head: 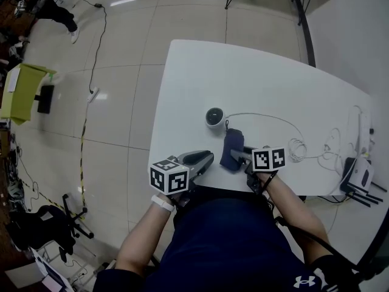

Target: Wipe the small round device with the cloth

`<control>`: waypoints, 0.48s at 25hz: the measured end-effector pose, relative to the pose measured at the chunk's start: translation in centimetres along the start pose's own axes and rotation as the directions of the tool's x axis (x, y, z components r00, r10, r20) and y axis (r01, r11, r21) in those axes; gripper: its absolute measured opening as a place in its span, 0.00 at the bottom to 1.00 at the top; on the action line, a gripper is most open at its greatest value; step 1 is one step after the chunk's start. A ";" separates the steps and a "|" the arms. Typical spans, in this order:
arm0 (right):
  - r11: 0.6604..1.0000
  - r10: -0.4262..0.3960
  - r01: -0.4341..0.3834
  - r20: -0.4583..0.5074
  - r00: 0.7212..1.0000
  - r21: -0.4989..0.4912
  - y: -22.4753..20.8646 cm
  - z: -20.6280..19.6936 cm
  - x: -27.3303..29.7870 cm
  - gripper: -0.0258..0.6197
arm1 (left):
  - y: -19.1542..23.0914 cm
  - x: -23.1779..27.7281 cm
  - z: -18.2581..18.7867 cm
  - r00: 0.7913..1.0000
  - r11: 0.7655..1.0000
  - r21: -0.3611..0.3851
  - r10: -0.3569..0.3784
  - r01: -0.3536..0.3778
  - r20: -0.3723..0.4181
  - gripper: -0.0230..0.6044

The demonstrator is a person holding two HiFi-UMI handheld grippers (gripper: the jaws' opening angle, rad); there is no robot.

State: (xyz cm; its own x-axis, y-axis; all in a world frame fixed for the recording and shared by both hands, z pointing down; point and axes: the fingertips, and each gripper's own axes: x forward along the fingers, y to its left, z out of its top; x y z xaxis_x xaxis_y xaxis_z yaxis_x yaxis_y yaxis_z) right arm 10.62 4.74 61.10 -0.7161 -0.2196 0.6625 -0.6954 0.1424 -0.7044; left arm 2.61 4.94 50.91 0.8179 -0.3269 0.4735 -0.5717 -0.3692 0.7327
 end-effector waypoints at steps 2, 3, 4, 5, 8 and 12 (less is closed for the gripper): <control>0.998 -0.060 0.060 -0.007 0.998 -0.036 -0.8 -0.2 -0.3 0.33 | -0.2 0.4 0.0 1.000 1.000 -0.001 0.000 0.000 0.002 0.12; 0.994 -0.093 0.092 -0.004 0.996 -0.062 -1.2 -0.2 -0.5 0.33 | -0.3 0.6 0.0 1.000 1.000 -0.002 0.002 -0.002 0.003 0.12; 0.988 -0.124 0.123 -0.001 0.992 -0.093 -1.6 -0.1 -0.6 0.34 | -0.4 0.7 0.0 1.000 1.000 -0.002 0.004 -0.004 0.004 0.12; 0.981 -0.151 0.151 0.003 0.988 -0.126 -1.9 -0.1 -0.8 0.35 | -0.5 0.8 0.0 1.000 1.000 -0.003 0.006 -0.006 0.004 0.12; 0.956 -0.200 0.201 0.023 0.979 -0.214 -2.3 0.4 -1.3 0.37 | -0.7 1.1 -0.2 1.000 1.000 -0.004 0.013 -0.013 0.001 0.12; 0.945 -0.196 0.206 0.064 0.978 -0.253 -2.1 1.1 -2.1 0.37 | -0.9 1.4 -0.6 1.000 1.000 -0.005 0.028 -0.028 0.000 0.12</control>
State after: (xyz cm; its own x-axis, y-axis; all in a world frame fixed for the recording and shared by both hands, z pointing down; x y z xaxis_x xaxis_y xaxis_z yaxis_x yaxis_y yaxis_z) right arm 13.59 3.85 60.92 -0.5603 -0.3048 0.7702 -0.8203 0.3334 -0.4648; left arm 4.28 5.36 51.20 0.8016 -0.3374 0.4936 -0.5940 -0.3554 0.7217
